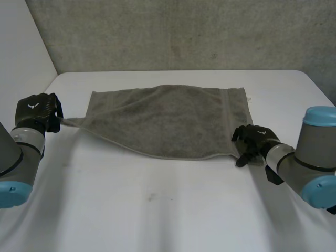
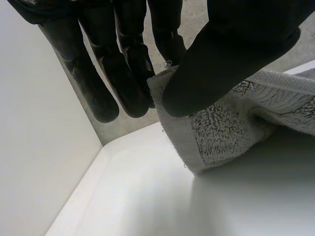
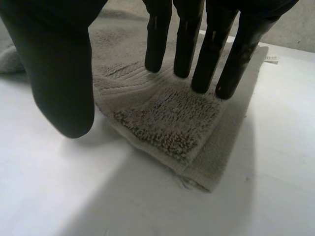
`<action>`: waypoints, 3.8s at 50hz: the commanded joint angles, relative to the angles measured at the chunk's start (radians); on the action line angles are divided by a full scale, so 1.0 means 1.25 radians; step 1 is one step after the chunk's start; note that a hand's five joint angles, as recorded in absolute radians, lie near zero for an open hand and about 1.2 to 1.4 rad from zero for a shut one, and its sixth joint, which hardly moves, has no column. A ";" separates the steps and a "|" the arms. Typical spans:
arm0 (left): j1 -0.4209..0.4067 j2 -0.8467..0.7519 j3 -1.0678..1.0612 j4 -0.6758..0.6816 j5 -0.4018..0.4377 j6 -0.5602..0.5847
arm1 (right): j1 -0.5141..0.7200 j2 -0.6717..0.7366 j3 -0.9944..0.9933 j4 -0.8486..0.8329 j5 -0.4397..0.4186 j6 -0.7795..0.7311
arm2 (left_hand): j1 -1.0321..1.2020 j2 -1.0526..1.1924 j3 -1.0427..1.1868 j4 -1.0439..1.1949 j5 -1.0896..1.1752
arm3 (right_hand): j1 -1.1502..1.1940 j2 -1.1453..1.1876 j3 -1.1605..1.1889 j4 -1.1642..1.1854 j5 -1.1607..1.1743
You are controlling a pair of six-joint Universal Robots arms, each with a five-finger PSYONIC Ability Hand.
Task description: Fold the towel.
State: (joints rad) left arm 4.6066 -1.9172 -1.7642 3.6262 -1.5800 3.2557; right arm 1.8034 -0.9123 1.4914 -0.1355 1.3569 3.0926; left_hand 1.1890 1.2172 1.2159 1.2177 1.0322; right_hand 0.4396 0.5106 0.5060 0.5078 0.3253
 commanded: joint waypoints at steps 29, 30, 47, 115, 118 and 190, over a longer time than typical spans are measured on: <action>0.002 0.217 -0.110 -0.373 0.000 0.082 | 0.002 -0.257 0.152 0.088 0.118 -0.537 | 0.166 0.143 0.144 0.143 0.152 | 0.765 0.709 0.712 0.711 0.717; 0.002 0.217 -0.110 -0.373 0.000 0.082 | 0.002 -0.257 0.152 0.089 0.118 -0.538 | 0.166 0.143 0.144 0.143 0.152 | 0.765 0.709 0.712 0.711 0.717; 0.015 0.293 -0.147 -0.478 0.080 0.278 | -0.039 -0.344 0.143 0.338 0.095 -0.686 | 0.166 0.143 0.144 0.143 0.152 | 0.765 0.709 0.712 0.711 0.717; -0.169 0.024 0.033 -0.117 -0.047 0.038 | -0.084 -0.112 -0.096 0.193 0.077 -0.232 | -0.812 -0.834 -0.833 -0.835 -0.826 | -0.150 -0.207 -0.203 -0.204 -0.198; -0.169 0.027 0.012 -0.115 -0.047 -0.019 | -0.103 -0.059 -0.087 0.151 0.047 -0.233 | -0.812 -0.834 -0.833 -0.835 -0.826 | -0.016 -0.073 -0.069 -0.071 -0.064; -0.162 0.016 -0.018 -0.104 -0.052 -0.040 | 0.229 -0.058 -0.077 -0.168 0.030 -0.311 | -0.812 -0.834 -0.833 -0.835 -0.826 | -0.212 -0.269 -0.265 -0.267 -0.260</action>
State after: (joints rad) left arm 4.4057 -1.8930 -1.7871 3.4955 -1.6445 3.2061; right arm 2.2474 -0.8221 1.3268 -0.4016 1.2777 2.4807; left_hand 0.1803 0.1650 0.1665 0.1680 0.0346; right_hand 0.2101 0.2293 0.2240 0.2372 0.0691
